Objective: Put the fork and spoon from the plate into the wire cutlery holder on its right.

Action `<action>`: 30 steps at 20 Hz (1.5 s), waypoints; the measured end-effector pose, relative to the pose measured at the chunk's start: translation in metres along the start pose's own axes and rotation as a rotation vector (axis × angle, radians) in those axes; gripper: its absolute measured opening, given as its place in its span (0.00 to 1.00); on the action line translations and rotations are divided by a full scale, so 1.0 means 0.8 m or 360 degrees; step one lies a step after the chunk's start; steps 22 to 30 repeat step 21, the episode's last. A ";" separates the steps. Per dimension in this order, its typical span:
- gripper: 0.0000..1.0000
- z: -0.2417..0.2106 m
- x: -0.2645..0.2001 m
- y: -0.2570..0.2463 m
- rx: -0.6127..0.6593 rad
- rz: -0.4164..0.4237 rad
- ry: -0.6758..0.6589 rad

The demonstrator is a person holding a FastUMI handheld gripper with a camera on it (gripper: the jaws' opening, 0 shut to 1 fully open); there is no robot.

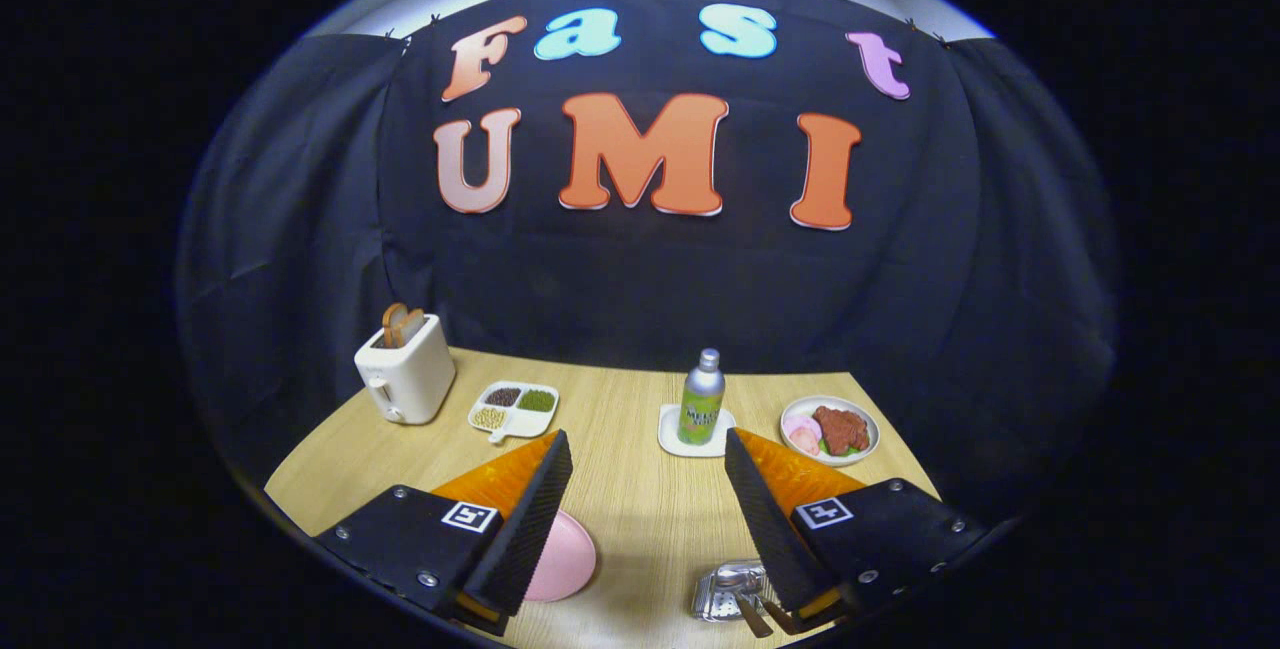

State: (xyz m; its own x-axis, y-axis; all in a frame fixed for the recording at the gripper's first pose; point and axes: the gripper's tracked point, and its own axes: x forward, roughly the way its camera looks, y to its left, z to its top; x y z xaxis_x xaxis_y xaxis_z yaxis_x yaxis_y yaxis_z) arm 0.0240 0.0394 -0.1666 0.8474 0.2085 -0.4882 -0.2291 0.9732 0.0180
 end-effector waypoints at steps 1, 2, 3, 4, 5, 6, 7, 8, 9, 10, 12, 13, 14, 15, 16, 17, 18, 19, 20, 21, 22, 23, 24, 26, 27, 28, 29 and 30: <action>0.92 0.013 -0.003 0.003 -0.0022 -0.0007 -0.0050; 0.93 0.027 -0.008 0.008 -0.0039 -0.0006 -0.0099; 0.93 0.040 -0.012 0.015 -0.0045 -0.0003 -0.0145; 0.93 0.054 -0.018 0.024 -0.0041 0.0007 -0.0196; 0.93 0.068 -0.021 0.030 -0.0034 0.0013 -0.0244; 0.93 0.079 -0.025 0.033 -0.0029 0.0014 -0.0283; 0.93 0.089 -0.029 0.038 -0.0025 0.0014 -0.0323; 0.93 0.100 -0.033 0.041 -0.0020 0.0018 -0.0358; 0.93 0.109 -0.037 0.045 -0.0012 0.0020 -0.0389; 0.93 0.117 -0.041 0.050 -0.0005 0.0026 -0.0420; 0.93 0.126 -0.047 0.055 -0.0027 0.0035 -0.0454; 0.93 0.129 -0.049 0.057 -0.0051 0.0037 -0.0462; 0.93 0.133 -0.052 0.062 -0.0069 0.0040 -0.0478; 0.93 0.137 -0.053 0.066 -0.0083 0.0041 -0.0493; 0.94 0.142 -0.054 0.070 -0.0087 0.0045 -0.0512; 0.94 0.144 -0.055 0.077 -0.0088 0.0058 -0.0517; 0.94 0.144 -0.056 0.081 -0.0085 0.0070 -0.0523; 0.94 0.145 -0.055 0.089 -0.0085 0.0090 -0.0530; 0.94 0.147 -0.057 0.094 -0.0085 0.0103 -0.0537; 0.94 0.147 -0.057 0.100 -0.0088 0.0121 -0.0541; 0.94 0.147 -0.057 0.100 -0.0088 0.0121 -0.0541; 0.94 0.147 -0.057 0.100 -0.0088 0.0121 -0.0541; 0.94 0.147 -0.057 0.100 -0.0088 0.0121 -0.0541; 0.94 0.147 -0.057 0.100 -0.0088 0.0121 -0.0541; 0.94 0.147 -0.057 0.100 -0.0088 0.0121 -0.0541; 0.94 0.147 -0.057 0.100 -0.0088 0.0121 -0.0541; 0.94 0.147 -0.057 0.100 -0.0088 0.0121 -0.0541; 0.94 0.147 -0.057 0.100 -0.0088 0.0121 -0.0541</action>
